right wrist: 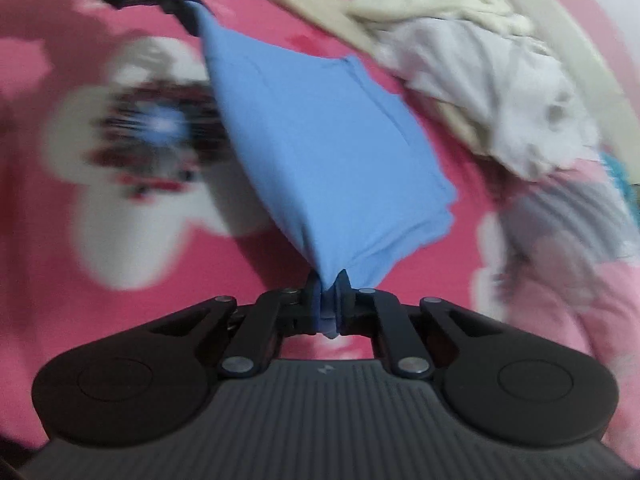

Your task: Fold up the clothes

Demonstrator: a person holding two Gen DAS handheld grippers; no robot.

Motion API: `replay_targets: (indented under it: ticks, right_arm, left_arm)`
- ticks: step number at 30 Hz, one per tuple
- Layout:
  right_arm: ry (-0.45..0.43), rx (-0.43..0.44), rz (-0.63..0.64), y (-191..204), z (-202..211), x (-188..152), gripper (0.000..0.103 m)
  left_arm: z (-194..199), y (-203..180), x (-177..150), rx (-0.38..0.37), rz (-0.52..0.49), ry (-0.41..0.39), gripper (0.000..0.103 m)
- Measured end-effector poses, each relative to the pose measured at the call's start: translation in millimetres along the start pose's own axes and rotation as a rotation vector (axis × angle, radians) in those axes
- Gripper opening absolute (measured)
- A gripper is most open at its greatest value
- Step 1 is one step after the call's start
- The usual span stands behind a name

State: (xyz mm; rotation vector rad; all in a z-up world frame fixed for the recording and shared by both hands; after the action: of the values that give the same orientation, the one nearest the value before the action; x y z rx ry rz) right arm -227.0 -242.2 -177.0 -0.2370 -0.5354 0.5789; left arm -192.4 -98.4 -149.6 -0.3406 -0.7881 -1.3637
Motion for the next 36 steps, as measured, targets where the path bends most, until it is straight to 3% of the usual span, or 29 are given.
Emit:
replay_targets:
  ticks: [4, 7, 9, 11, 14, 17, 19, 22, 24, 26, 27, 29, 31, 32, 36]
  right_arm:
    - [0.077, 0.136, -0.077, 49.7, -2.1, -22.9, 0.007]
    - [0.180, 0.166, -0.204, 59.5, -12.5, -47.4, 0.013]
    - [0.182, 0.157, -0.293, 45.9, 0.6, -56.1, 0.014]
    - [0.133, 0.149, -0.468, 17.7, 20.9, -55.4, 0.015]
    - [-0.015, 0.155, -0.790, -28.6, 42.6, -39.8, 0.017]
    - [-0.125, 0.273, -1.106, -51.8, 27.3, -17.5, 0.024]
    - [-0.130, 0.317, -1.200, -47.8, 5.6, -6.1, 0.035]
    - [-0.085, 0.274, -1.196, -28.9, -26.0, -1.8, 0.046]
    - [-0.003, 0.232, -1.190, -15.5, -43.9, -16.1, 0.047]
    - [0.072, 0.196, -1.201, -9.6, -52.8, -38.7, 0.042]
    - [0.070, 0.176, -1.221, -12.1, -47.6, -45.6, 0.035]
    - [0.053, 0.098, -1.252, -26.3, -36.5, -52.7, 0.038]
    - [0.010, -0.023, -1.195, -45.1, -27.1, -42.5, 0.039]
    - [-0.021, -0.039, -1.188, -52.5, -25.4, -34.5, 0.039]
    - [-0.122, 0.113, -1.208, -55.1, -45.9, 5.0, 0.038]
  left_arm:
    - [-8.1, -35.0, -52.4, -0.120, 0.101, 0.172, 0.007]
    - [-8.8, -39.3, -80.7, -0.120, 0.183, 0.258, 0.012]
    - [6.7, -29.1, -83.2, -0.093, 0.255, 0.235, 0.019]
    - [23.3, -10.1, -74.9, -0.060, 0.366, 0.182, 0.027]
    - [25.1, 16.9, -45.5, -0.048, 0.562, 0.063, 0.035]
    - [3.9, 23.2, -11.4, -0.120, 0.721, -0.024, 0.042]
    - [-13.7, 18.9, 3.6, -0.150, 0.783, -0.038, 0.045]
    - [-40.1, 5.9, -0.1, -0.102, 0.790, 0.035, 0.046]
    - [-55.1, -1.6, -23.5, -0.038, 0.803, 0.151, 0.045]
    - [-55.8, -3.3, -35.3, -0.005, 0.813, 0.176, 0.040]
    - [-54.1, -0.7, -35.4, 0.002, 0.825, 0.178, 0.043]
    - [-51.2, 8.1, -30.6, 0.011, 0.851, 0.177, 0.050]
    - [-52.5, 21.9, -22.5, 0.029, 0.851, 0.166, 0.055]
    - [-58.8, 33.3, -19.2, 0.050, 0.848, 0.165, 0.055]
    - [-85.5, 59.2, -17.0, 0.125, 0.886, 0.209, 0.058]
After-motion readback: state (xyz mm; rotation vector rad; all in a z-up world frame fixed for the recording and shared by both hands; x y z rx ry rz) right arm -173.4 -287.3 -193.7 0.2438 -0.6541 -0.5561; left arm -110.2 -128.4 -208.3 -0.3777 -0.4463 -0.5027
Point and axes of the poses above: each gripper's, at about its wrist camera, not at the fingertips, and z roughly against the way its jaws point, y to its left, x to its top, the point moved 10 cm from there along -z, roughly the way its jaws point, and after that the axes turned 4 degrees about -z, right-handed, at the moved point
